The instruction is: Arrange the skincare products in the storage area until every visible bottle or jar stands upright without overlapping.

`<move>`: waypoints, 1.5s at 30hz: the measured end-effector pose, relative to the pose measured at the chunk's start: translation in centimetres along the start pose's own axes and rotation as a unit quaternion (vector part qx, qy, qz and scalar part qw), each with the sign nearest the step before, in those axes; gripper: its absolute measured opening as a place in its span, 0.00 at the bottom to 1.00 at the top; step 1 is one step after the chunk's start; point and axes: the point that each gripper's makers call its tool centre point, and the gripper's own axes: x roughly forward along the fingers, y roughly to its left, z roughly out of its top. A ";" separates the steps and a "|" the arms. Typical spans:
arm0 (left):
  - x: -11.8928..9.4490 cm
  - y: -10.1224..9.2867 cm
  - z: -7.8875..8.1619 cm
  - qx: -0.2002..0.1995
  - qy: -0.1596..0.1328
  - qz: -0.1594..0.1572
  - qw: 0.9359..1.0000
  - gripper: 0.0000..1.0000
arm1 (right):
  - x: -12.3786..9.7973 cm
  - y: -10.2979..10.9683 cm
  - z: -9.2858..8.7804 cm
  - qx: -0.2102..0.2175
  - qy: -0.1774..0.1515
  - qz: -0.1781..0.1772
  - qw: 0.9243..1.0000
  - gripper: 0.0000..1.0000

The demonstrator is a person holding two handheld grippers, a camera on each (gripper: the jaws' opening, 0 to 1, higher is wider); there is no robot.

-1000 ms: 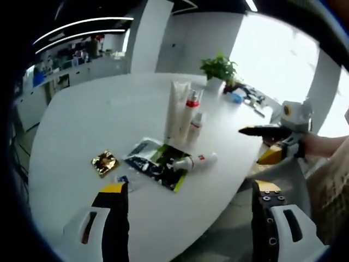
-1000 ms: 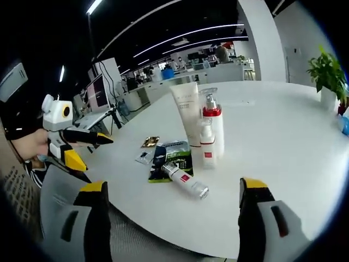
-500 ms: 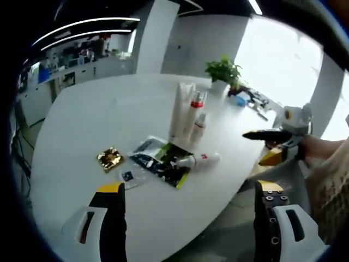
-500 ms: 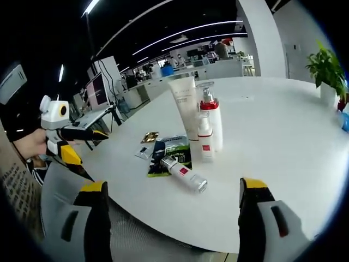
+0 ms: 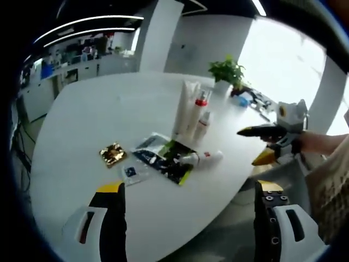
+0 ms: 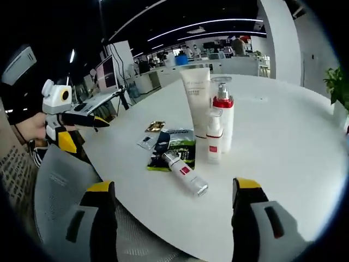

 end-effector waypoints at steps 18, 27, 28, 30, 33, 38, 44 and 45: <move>-0.5 1.7 -0.9 -0.029 -0.006 0.018 0.999 0.97 | 5.0 0.7 0.1 -0.125 0.094 0.069 0.985 0.64; -0.7 1.9 -1.6 -0.038 -0.002 0.020 0.999 0.97 | 7.7 1.6 -0.4 -0.169 0.125 0.095 0.973 0.57; -0.7 2.0 -1.6 -0.039 -0.003 0.020 0.999 0.97 | 8.0 1.6 -0.5 -0.172 0.129 0.097 0.972 0.56; -0.7 2.0 -1.7 -0.043 -0.004 0.021 0.999 0.97 | 8.4 1.7 -0.6 -0.177 0.133 0.100 0.970 0.56; -0.7 2.1 -2.1 -0.046 -0.002 0.021 0.999 0.97 | 9.2 1.6 -0.7 -0.186 0.142 0.100 0.967 0.53; -0.7 2.1 -2.3 -0.051 -0.001 0.022 0.998 0.97 | 10.2 1.4 -0.9 -0.194 0.146 0.098 0.965 0.44; -0.6 2.1 -2.3 -0.054 -0.002 0.021 0.998 0.97 | 11.3 1.1 -1.0 -0.207 0.156 0.086 0.962 0.34; -0.6 2.1 -2.3 -0.054 -0.002 0.020 0.998 0.97 | 11.4 1.0 -1.1 -0.210 0.160 0.083 0.961 0.33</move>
